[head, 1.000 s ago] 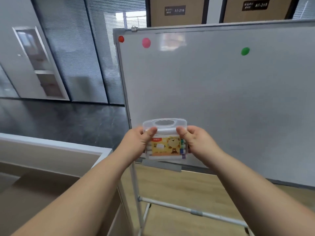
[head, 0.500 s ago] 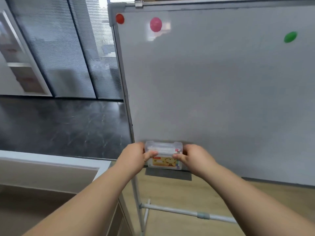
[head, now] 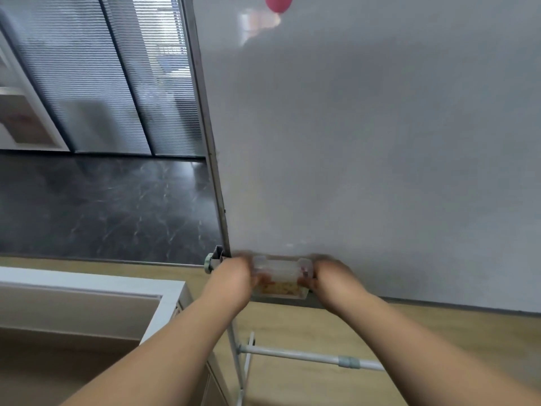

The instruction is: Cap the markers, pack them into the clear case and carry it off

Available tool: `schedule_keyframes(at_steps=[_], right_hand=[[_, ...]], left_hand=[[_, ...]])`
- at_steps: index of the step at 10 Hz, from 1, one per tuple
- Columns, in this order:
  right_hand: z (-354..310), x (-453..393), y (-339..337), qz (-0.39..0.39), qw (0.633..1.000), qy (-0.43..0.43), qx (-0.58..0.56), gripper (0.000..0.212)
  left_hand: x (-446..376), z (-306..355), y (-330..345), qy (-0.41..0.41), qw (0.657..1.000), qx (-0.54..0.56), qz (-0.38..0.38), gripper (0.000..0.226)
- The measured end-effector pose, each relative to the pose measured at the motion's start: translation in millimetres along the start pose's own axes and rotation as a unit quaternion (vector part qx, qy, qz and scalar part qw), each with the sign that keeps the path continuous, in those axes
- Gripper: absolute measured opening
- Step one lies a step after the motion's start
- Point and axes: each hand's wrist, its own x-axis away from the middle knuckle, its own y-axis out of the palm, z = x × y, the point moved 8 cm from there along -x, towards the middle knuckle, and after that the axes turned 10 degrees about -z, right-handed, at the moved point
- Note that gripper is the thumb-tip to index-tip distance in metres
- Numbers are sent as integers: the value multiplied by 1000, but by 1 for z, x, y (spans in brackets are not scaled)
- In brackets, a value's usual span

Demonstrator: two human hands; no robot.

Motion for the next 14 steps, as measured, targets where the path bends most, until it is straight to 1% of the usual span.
schedule_keyframes(at_steps=[2,4,5,6,7,8,9,10,11,12,13,14], right_hand=[[3,-7,9,-5,1000,13,-5,23],[10,-14,16,11,1000,24,-17,22],[11,-14,20,17,1000,17,-19,26],[14,-14,23,23,999,20,-16,27],[12,-16,23,33,999,5,-27,28],[14,-17,25,26,999,16,-20,36],[15,-20,27,27,999,16,-16,33],[16,-19,27,19,999,22,-23,34],[18,-18,28,33,999,12,-15,38],[21,-14,30,35,999,10,-23,28],[23,-6,27,41,998,-9,-36,22],[28,8,15,60,997,4,-53,24]], left_hand=[[-6,-5,9,-9,1000,1,6,27],[-11,-3,16,-31,999,-37,10,15],[-10,-9,15,-52,998,-4,24,17],[0,-11,7,-41,995,-28,90,28],[23,5,-11,19,970,-100,220,44],[42,33,-12,145,925,-156,313,65],[42,51,-4,210,903,-211,309,90],[30,52,-1,192,909,-253,271,104],[21,47,2,176,911,-263,264,103],[16,45,6,166,912,-267,262,111],[15,45,7,163,910,-274,264,113],[17,45,6,151,913,-277,260,113]])
